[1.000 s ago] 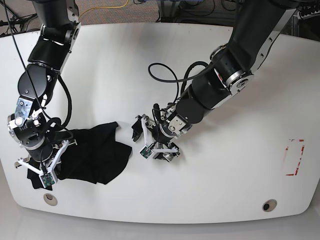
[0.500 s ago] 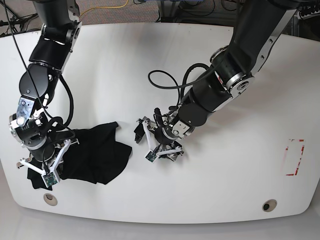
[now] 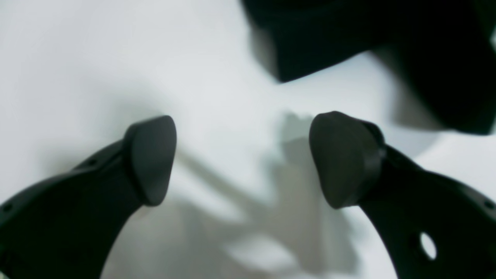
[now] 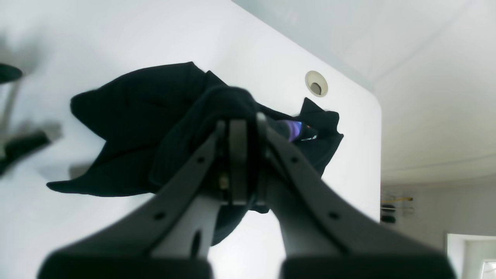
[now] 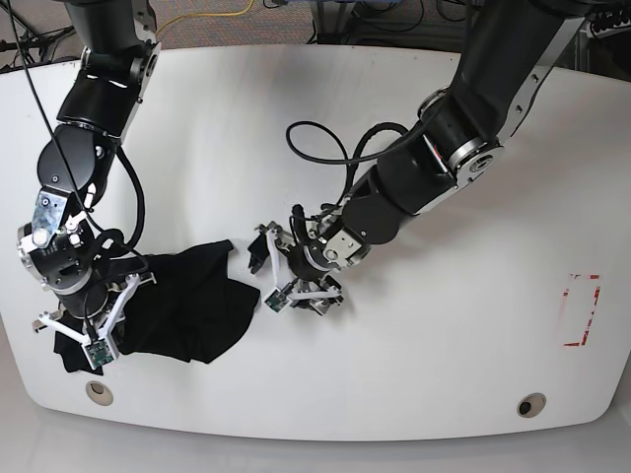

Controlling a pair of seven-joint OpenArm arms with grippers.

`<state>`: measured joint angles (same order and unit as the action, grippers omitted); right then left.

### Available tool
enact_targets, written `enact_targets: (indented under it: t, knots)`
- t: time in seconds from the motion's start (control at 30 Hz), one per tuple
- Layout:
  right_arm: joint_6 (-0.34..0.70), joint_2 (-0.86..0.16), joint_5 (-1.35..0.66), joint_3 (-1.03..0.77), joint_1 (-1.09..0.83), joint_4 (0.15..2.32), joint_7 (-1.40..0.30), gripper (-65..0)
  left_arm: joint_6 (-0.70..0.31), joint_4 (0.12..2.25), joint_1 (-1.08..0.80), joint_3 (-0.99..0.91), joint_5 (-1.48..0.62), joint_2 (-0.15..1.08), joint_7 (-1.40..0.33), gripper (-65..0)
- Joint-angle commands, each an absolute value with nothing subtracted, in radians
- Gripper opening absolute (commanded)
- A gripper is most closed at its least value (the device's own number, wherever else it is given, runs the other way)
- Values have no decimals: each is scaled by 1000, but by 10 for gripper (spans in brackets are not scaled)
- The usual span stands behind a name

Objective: Fold the T-shirt properly

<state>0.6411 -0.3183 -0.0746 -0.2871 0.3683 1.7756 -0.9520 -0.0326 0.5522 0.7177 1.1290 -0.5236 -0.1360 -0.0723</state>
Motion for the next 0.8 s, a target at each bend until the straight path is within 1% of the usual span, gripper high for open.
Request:
enact_targets:
  t: [0.0,0.17,0.3,0.37,0.5,0.57,0.63,0.7,0.77]
  knots:
    - [645,-332,-81,-292,394,1807,-928,-650,-38,703,720,1120,-502,-157,-114,-108]
    - [646,-333,-80,-293,394,1809,-927,-650,-42,820,697,1108,-496,-157,-218,-101]
    - [648,-331,-80,-294,395,1809,-926,-650,-44,818,692,1115,-504,-157,-236,-109]
    - [651,-329,-82,-290,395,1809,-930,-650,-31,738,705,1167,-505,-157,-212,-158]
    - [650,-328,-83,-290,395,1812,-930,-650,-23,677,713,1198,-504,-157,-169,-262]
    - [649,-328,-84,-289,396,1811,-928,-650,-18,667,714,1205,-499,-157,-158,-299]
    - [648,-327,-83,-288,397,1810,-931,-650,-10,665,716,1212,-494,-157,-160,-310]
    - [650,-328,-84,-284,392,1810,-931,-650,4,671,704,1209,-480,-157,-202,-256]
    - [651,-329,-84,-283,391,1809,-931,-650,2,700,697,1203,-471,-155,-228,-217]
